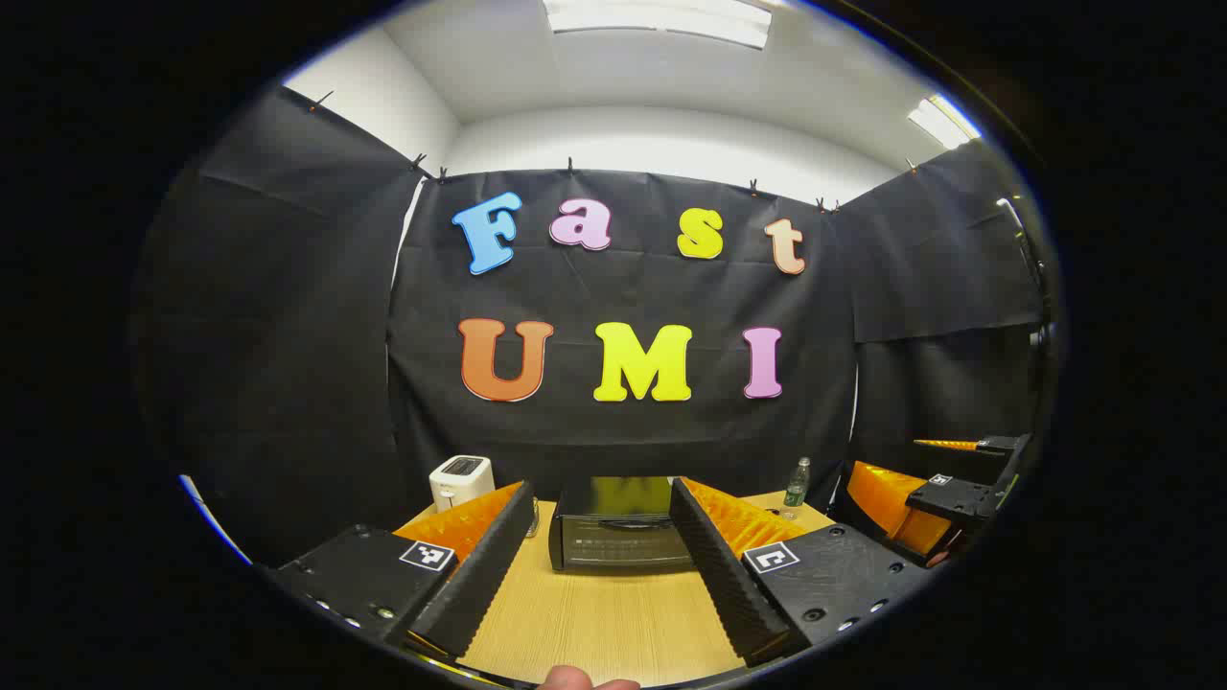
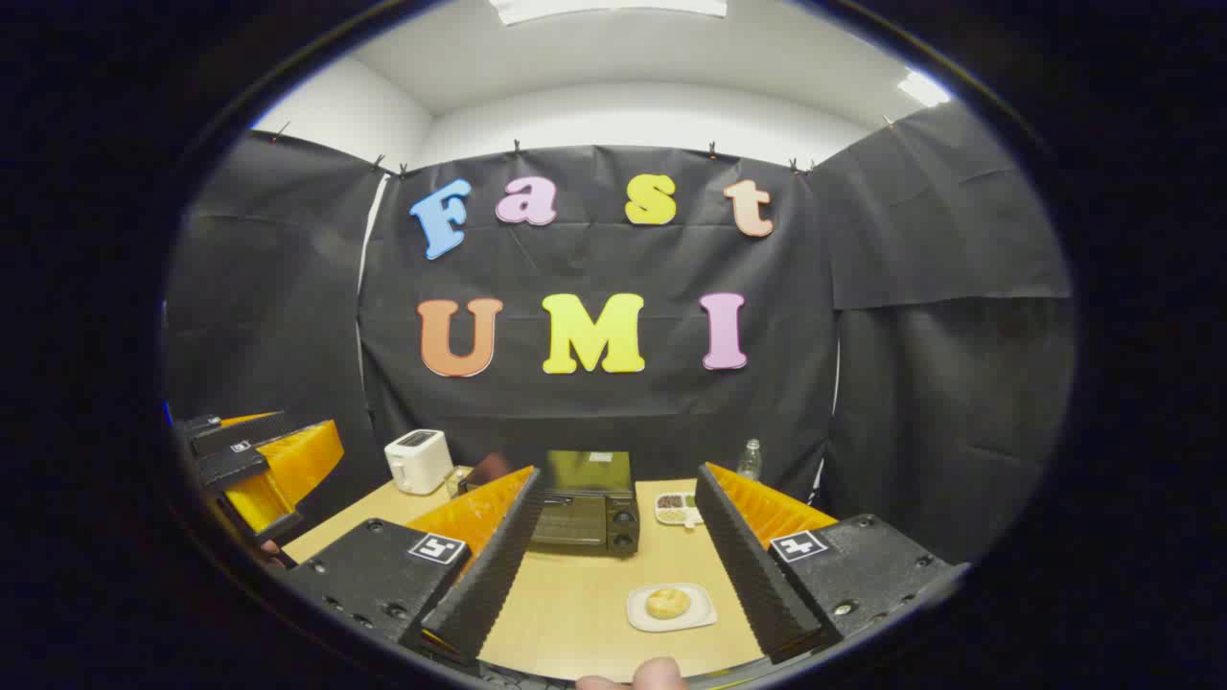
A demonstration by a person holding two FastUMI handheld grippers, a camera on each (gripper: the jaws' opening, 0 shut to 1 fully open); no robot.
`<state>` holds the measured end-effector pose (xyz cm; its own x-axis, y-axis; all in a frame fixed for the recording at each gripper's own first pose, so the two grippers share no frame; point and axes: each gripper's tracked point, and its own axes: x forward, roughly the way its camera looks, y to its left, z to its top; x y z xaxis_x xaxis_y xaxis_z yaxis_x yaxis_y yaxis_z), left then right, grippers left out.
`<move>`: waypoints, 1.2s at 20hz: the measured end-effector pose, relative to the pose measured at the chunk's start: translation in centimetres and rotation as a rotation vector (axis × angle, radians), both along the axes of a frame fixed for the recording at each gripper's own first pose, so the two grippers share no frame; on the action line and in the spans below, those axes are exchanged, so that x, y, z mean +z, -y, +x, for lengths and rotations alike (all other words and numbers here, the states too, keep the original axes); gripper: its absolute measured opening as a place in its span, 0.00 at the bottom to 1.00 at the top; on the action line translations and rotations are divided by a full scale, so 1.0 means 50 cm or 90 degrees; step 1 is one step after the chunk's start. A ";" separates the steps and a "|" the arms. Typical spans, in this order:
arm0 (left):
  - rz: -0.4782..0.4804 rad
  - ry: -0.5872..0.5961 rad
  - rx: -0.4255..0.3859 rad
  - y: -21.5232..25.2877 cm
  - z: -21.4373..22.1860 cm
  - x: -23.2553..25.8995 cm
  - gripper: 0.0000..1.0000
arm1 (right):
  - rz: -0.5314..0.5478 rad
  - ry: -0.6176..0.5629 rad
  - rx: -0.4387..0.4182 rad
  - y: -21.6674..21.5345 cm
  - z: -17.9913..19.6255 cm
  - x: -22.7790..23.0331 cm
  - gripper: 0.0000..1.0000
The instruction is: Open the electric oven with the left hand, put the food in, and close the electric oven.
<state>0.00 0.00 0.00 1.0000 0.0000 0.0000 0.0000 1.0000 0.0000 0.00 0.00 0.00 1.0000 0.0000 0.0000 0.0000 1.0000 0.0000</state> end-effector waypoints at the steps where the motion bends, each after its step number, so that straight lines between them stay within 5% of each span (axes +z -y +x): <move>1: 0.000 0.000 -0.002 -0.002 -0.003 0.001 0.94 | -0.001 0.002 -0.001 0.003 -0.001 0.002 0.98; 24: 0.000 -0.024 -0.003 0.010 -0.009 -0.018 0.94 | -0.004 -0.008 0.001 0.007 -0.004 -0.012 0.98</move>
<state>-0.44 -0.49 -0.92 0.9993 -0.0042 -0.0382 0.0042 1.0000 -0.0006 -0.19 -0.34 -0.62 0.9999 0.0008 -0.0120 -0.0009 1.0000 -0.0069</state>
